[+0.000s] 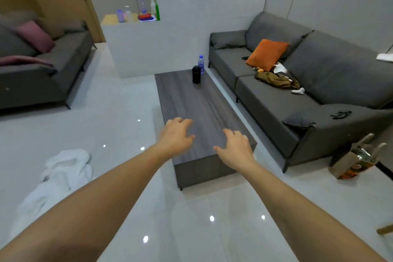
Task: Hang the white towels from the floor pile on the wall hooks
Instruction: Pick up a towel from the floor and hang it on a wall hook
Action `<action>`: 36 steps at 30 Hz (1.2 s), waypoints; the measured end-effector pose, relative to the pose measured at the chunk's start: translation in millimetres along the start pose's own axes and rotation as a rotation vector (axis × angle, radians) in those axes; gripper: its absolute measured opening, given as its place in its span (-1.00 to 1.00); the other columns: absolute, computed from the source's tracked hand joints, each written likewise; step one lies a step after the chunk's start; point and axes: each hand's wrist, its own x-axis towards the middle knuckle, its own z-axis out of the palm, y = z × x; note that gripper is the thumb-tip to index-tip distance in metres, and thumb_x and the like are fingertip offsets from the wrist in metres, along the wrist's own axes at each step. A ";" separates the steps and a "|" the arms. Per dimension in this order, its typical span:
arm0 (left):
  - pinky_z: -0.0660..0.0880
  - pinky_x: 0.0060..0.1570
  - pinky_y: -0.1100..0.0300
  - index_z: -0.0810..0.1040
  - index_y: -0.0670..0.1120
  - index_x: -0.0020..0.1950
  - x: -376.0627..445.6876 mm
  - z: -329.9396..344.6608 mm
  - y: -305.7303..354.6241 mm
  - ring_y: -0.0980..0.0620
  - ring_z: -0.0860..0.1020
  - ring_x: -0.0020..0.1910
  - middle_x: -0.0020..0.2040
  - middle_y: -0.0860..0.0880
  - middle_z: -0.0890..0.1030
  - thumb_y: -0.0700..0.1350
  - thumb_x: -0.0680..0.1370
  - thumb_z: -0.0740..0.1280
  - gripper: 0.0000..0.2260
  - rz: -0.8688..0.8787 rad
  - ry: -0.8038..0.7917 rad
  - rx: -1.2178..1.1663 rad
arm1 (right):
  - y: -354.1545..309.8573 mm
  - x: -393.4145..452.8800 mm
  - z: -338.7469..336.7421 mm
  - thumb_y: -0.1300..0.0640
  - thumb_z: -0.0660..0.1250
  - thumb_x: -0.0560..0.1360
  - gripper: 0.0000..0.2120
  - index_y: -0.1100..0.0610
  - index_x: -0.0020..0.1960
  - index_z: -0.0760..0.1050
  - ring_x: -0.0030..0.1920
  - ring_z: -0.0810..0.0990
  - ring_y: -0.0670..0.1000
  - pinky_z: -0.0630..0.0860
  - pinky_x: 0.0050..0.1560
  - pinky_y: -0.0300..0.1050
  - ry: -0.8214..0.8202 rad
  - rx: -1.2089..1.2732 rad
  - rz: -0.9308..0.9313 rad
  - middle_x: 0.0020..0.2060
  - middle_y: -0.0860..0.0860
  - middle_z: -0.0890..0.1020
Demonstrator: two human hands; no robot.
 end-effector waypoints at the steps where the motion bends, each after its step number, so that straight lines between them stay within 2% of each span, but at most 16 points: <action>1: 0.42 0.32 -0.03 0.32 0.02 0.50 -1.6 0.6 -13.8 -0.12 0.38 0.37 0.42 -0.08 0.40 0.05 0.58 0.30 -0.51 -0.037 0.011 -0.010 | -10.2 7.6 9.8 -0.15 0.32 0.54 -0.34 0.08 0.53 0.19 0.38 0.31 0.21 0.37 0.32 0.11 -0.029 -0.002 -0.027 0.41 0.14 0.36; 4: 0.42 0.29 0.02 0.33 0.02 0.49 -12.5 -1.4 -62.9 -0.11 0.40 0.36 0.41 -0.08 0.41 0.01 0.59 0.31 -0.53 -0.154 0.045 -0.043 | -50.3 25.2 43.1 -0.13 0.32 0.55 -0.35 0.09 0.53 0.20 0.38 0.31 0.20 0.37 0.31 0.10 -0.115 -0.016 -0.110 0.41 0.14 0.36; 9: 0.39 0.33 -0.04 0.34 0.03 0.49 -38.7 -13.9 -171.3 -0.13 0.33 0.41 0.44 -0.09 0.38 0.04 0.58 0.30 -0.52 -0.331 0.047 -0.070 | -139.1 35.7 103.2 -0.07 0.31 0.55 -0.43 0.10 0.47 0.26 0.34 0.34 0.20 0.39 0.26 0.08 -0.250 -0.034 -0.267 0.35 0.15 0.39; 17: 0.39 0.30 -0.04 0.39 0.02 0.46 -100.6 -46.3 -367.5 -0.12 0.35 0.38 0.40 -0.08 0.42 0.03 0.56 0.29 -0.54 -0.604 0.110 -0.152 | -305.5 35.7 223.2 -0.08 0.30 0.56 -0.36 0.11 0.54 0.19 0.39 0.33 0.17 0.36 0.33 0.01 -0.436 -0.090 -0.466 0.41 0.14 0.36; 22: 0.43 0.25 -0.03 0.41 0.01 0.44 -138.4 -60.6 -483.9 -0.13 0.40 0.32 0.33 -0.09 0.46 0.03 0.54 0.30 -0.54 -0.776 0.110 -0.207 | -401.9 31.1 299.4 -0.07 0.31 0.55 -0.37 0.09 0.54 0.21 0.40 0.32 0.15 0.38 0.33 0.00 -0.531 -0.108 -0.528 0.41 0.12 0.36; 28: 0.38 0.25 0.06 0.40 -0.01 0.45 -168.0 -59.8 -590.4 -0.15 0.40 0.34 0.37 -0.11 0.45 -0.01 0.55 0.31 -0.54 -0.946 0.150 -0.297 | -475.7 38.8 384.8 -0.07 0.32 0.54 -0.39 0.10 0.51 0.25 0.37 0.37 0.17 0.38 0.28 -0.04 -0.688 -0.173 -0.557 0.36 0.13 0.41; 36: 0.38 0.24 0.06 0.41 -0.04 0.45 -149.9 -41.8 -719.2 -0.16 0.43 0.33 0.34 -0.15 0.48 -0.03 0.55 0.31 -0.55 -1.133 0.116 -0.367 | -569.4 100.7 506.8 -0.09 0.34 0.51 -0.38 0.12 0.48 0.29 0.28 0.43 0.20 0.39 0.24 -0.04 -0.840 -0.292 -0.608 0.25 0.16 0.47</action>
